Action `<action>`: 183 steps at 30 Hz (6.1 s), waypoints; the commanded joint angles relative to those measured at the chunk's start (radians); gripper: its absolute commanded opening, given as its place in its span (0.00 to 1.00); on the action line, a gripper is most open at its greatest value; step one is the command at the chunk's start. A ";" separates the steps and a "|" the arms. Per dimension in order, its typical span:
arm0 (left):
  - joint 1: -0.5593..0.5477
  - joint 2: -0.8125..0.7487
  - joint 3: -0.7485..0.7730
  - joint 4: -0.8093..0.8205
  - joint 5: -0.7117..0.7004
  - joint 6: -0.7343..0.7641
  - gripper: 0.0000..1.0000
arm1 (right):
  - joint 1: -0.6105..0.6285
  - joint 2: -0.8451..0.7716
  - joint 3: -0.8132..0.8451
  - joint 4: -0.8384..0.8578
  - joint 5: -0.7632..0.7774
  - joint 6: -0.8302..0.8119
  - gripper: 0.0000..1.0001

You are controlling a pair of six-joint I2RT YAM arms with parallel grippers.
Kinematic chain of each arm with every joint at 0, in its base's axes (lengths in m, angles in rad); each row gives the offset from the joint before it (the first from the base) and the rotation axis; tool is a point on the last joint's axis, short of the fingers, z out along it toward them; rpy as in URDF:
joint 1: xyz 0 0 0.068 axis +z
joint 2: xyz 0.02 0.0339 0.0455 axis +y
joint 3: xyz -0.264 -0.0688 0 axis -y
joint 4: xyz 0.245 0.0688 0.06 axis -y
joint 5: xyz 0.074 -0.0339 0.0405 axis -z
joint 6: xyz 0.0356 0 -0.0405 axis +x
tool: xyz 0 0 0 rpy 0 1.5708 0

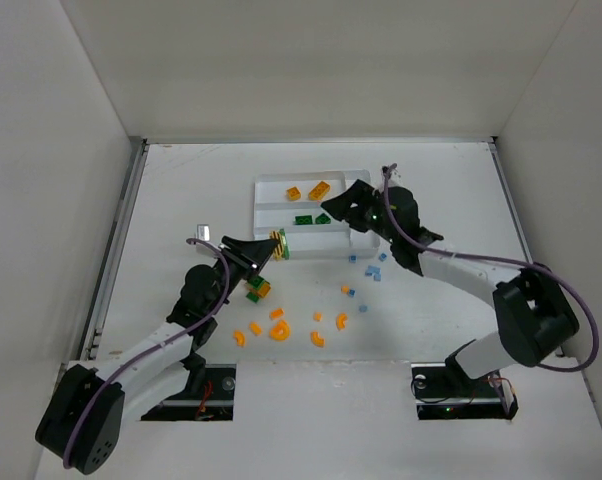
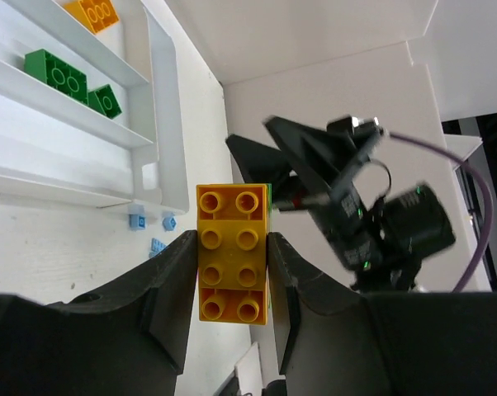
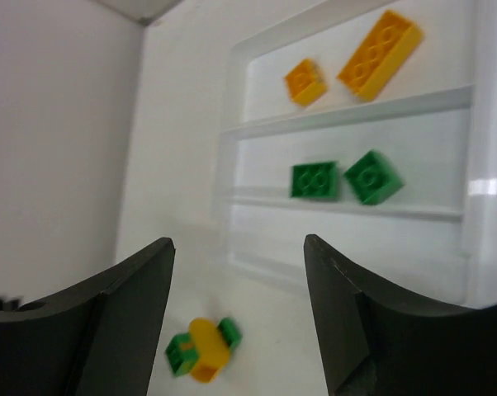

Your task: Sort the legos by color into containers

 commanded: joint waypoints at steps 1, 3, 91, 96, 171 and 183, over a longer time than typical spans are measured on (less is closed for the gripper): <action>-0.002 0.018 0.054 0.112 0.034 -0.043 0.14 | 0.053 -0.080 -0.191 0.436 -0.086 0.157 0.73; 0.000 0.028 0.059 0.123 0.036 -0.060 0.14 | 0.086 -0.079 -0.256 0.571 -0.107 0.229 0.77; 0.049 -0.005 0.040 0.129 0.093 -0.071 0.52 | 0.203 -0.022 -0.301 0.838 -0.191 0.373 0.38; 0.030 0.024 0.054 0.163 0.076 -0.062 0.52 | 0.235 0.032 -0.279 0.904 -0.188 0.427 0.38; 0.085 -0.042 0.062 0.140 0.218 -0.065 0.02 | 0.149 -0.148 -0.224 0.562 -0.308 0.272 0.75; 0.056 -0.065 0.054 0.140 0.200 -0.080 0.02 | 0.223 -0.102 -0.189 0.578 -0.316 0.272 0.68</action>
